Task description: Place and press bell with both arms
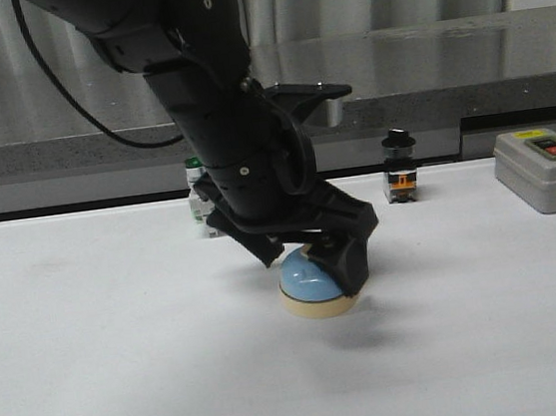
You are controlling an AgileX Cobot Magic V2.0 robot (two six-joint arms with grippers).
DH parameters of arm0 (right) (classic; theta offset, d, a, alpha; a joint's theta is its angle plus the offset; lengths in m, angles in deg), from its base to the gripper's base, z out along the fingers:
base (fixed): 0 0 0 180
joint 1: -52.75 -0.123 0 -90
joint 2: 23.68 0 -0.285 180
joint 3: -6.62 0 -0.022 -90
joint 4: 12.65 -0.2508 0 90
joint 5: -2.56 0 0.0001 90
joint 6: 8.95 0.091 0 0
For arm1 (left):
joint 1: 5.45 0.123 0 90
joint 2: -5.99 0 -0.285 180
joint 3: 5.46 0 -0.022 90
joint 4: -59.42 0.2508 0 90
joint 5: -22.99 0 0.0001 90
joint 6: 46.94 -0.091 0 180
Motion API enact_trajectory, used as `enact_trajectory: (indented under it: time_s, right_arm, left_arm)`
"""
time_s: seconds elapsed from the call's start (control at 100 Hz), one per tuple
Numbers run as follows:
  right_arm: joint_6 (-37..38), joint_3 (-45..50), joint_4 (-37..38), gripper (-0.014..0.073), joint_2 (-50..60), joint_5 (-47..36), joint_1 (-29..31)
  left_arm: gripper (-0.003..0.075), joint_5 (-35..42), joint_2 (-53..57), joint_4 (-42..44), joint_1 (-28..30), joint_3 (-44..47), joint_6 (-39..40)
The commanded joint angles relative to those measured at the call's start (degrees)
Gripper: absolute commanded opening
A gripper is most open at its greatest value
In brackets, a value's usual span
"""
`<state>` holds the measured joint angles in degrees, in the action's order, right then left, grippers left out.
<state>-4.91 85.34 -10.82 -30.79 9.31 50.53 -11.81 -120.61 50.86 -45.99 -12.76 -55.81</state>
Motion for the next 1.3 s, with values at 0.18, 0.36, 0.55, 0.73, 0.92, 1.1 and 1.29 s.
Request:
enact_trajectory:
  time_s: [0.18,0.36,0.55,0.73,0.92,1.1,1.29]
  right_arm:
    - [-0.22,-0.82,0.50,-0.0060,0.96,-4.80,0.31]
    - [-0.22,-0.82,0.50,-0.0060,0.96,-4.80,0.31]
    - [-0.22,-0.82,0.50,-0.0060,0.96,-4.80,0.31]
    - [-0.22,-0.82,0.50,-0.0060,0.96,-4.80,0.31]
    - [-0.22,-0.82,0.50,-0.0060,0.96,-4.80,0.31]
    - [-0.22,-0.82,0.50,-0.0060,0.96,-4.80,0.31]
    - [-0.22,-0.82,0.50,-0.0060,0.96,-4.80,0.31]
  left_arm:
    - [0.0629,0.62,10.27,-0.59,-0.34,-1.67,0.25]
    - [0.0629,0.97,15.86,-0.59,0.04,-1.67,0.25]
    - [0.0628,1.28,22.42,-0.69,3.73,-1.23,0.86]
    - [0.0617,2.20,29.39,-2.58,10.38,1.81,0.95]
    - [0.0617,4.96,37.75,-5.44,18.08,8.80,0.95]
    - [0.0617,9.19,45.34,-6.90,23.26,16.89,0.95]
    - [0.0617,16.11,54.94,-8.12,24.95,27.93,0.95]
